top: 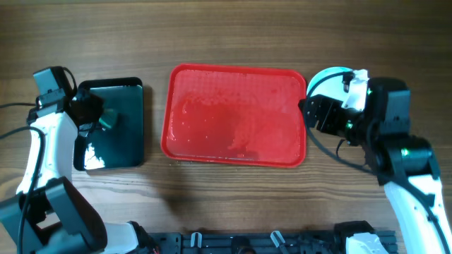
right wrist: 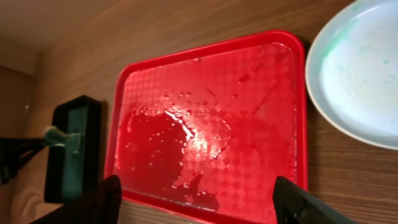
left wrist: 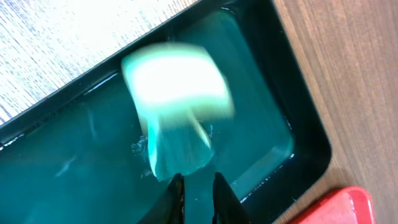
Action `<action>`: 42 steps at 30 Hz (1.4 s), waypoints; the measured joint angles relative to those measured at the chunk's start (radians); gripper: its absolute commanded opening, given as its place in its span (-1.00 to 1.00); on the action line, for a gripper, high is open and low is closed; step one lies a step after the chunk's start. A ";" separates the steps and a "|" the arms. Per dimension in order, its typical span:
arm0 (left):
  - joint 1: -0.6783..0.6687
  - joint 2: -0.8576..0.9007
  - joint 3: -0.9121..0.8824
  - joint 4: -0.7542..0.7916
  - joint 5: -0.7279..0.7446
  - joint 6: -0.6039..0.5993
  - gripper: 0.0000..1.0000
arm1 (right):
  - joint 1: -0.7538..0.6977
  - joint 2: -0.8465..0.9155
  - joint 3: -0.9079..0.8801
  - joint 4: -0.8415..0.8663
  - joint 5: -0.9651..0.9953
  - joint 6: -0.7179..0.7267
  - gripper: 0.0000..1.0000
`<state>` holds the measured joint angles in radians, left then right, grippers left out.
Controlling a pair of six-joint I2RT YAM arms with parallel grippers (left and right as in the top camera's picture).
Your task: Clean dirty plates on tray and stack at the side
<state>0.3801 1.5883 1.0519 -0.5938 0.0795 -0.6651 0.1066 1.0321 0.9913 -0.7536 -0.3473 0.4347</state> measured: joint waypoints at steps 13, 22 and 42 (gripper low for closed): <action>0.001 -0.169 -0.005 -0.038 0.069 -0.003 0.60 | 0.083 -0.286 0.000 -0.192 0.111 0.060 0.63; 0.001 -0.491 -0.004 -0.207 0.128 -0.006 1.00 | 0.083 -0.781 0.006 -0.446 0.224 0.175 0.99; 0.001 -0.490 -0.004 -0.211 0.128 -0.006 1.00 | 0.082 -0.834 -0.010 -0.808 0.260 0.831 1.00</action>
<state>0.3809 1.0985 1.0481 -0.8051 0.2077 -0.6716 0.1890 0.1982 0.9810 -1.5616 -0.0872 1.2655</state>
